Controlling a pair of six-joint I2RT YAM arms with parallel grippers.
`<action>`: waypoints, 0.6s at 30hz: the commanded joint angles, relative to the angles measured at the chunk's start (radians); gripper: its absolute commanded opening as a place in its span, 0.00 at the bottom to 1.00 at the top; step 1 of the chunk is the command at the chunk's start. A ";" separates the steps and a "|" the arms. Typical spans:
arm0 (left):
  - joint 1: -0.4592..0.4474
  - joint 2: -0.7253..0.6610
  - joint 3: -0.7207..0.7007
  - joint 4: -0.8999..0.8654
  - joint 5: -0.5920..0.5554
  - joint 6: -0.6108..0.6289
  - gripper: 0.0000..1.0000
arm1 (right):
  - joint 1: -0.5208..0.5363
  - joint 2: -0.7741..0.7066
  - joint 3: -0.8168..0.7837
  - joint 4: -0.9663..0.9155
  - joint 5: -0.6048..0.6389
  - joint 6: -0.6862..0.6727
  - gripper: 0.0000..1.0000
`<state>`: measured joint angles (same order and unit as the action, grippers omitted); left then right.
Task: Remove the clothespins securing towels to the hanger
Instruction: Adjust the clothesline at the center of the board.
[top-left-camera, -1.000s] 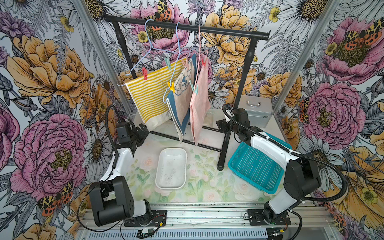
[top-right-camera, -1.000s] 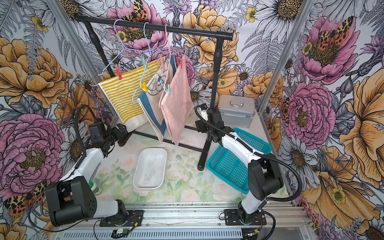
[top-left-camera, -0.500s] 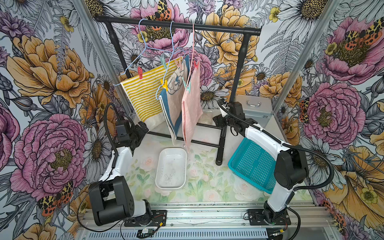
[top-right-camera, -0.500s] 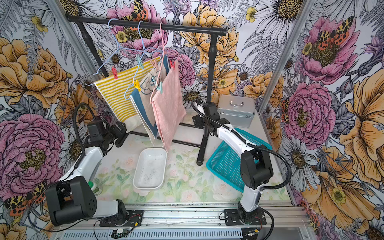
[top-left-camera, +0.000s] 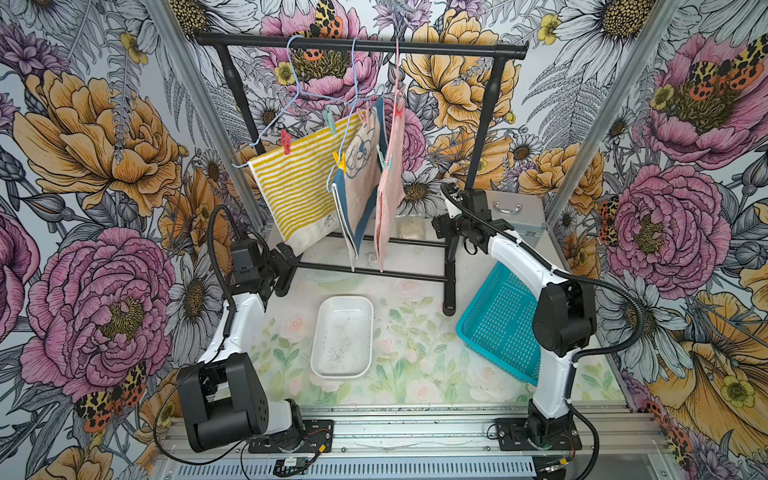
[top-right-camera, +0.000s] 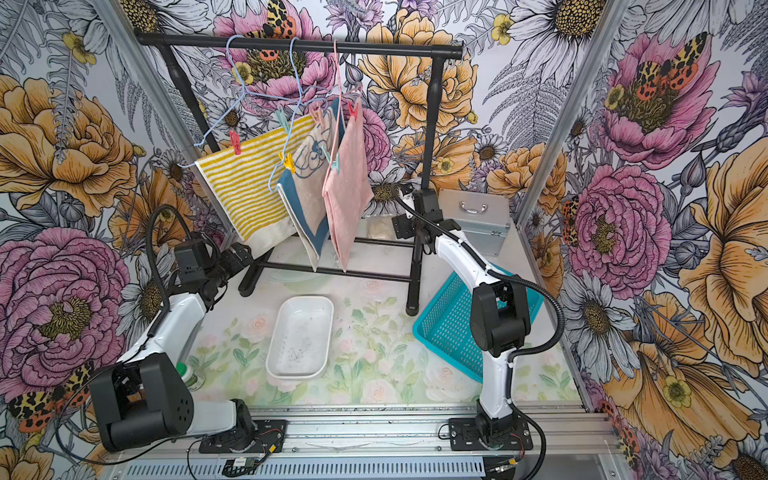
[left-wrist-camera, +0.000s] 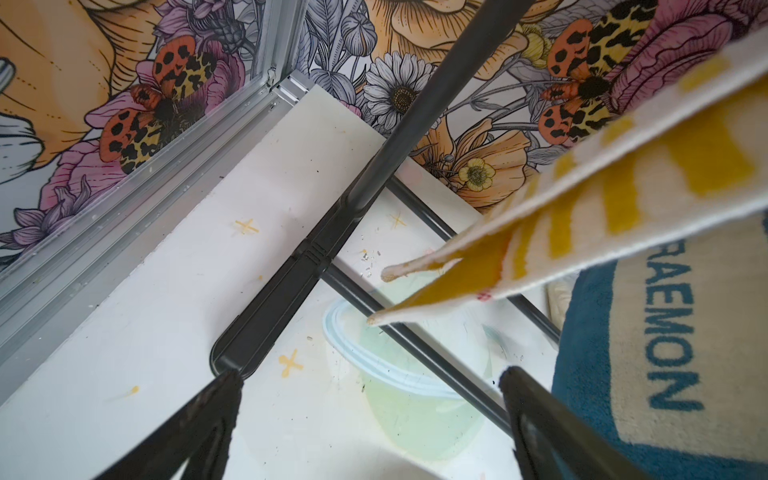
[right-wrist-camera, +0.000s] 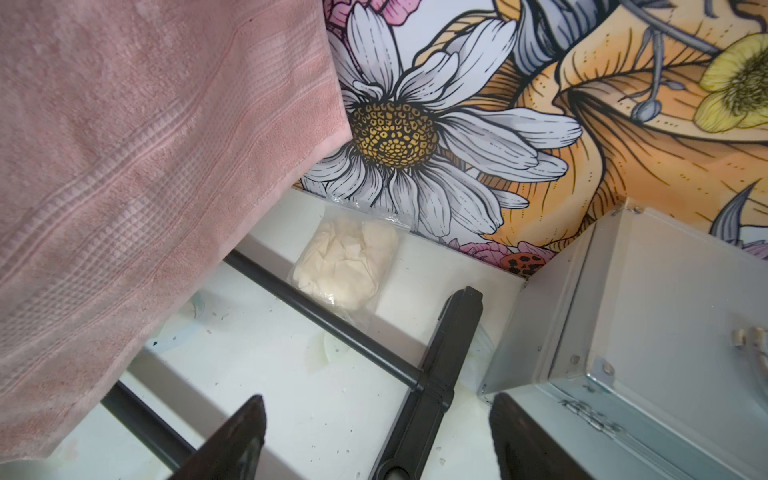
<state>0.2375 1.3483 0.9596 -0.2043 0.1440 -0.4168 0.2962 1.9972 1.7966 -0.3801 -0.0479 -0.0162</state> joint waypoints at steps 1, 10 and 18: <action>-0.027 -0.054 -0.003 -0.030 0.007 0.016 0.99 | -0.041 0.024 0.109 0.001 -0.064 0.129 0.84; -0.132 -0.162 -0.046 -0.161 -0.035 0.000 0.99 | -0.051 -0.122 0.000 -0.103 -0.083 0.164 0.85; -0.203 -0.262 -0.092 -0.317 -0.064 0.000 0.99 | 0.016 -0.426 -0.364 -0.099 -0.126 0.235 0.98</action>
<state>0.0566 1.1114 0.8906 -0.4389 0.1150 -0.4171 0.3023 1.6665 1.4639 -0.4885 -0.0864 0.0631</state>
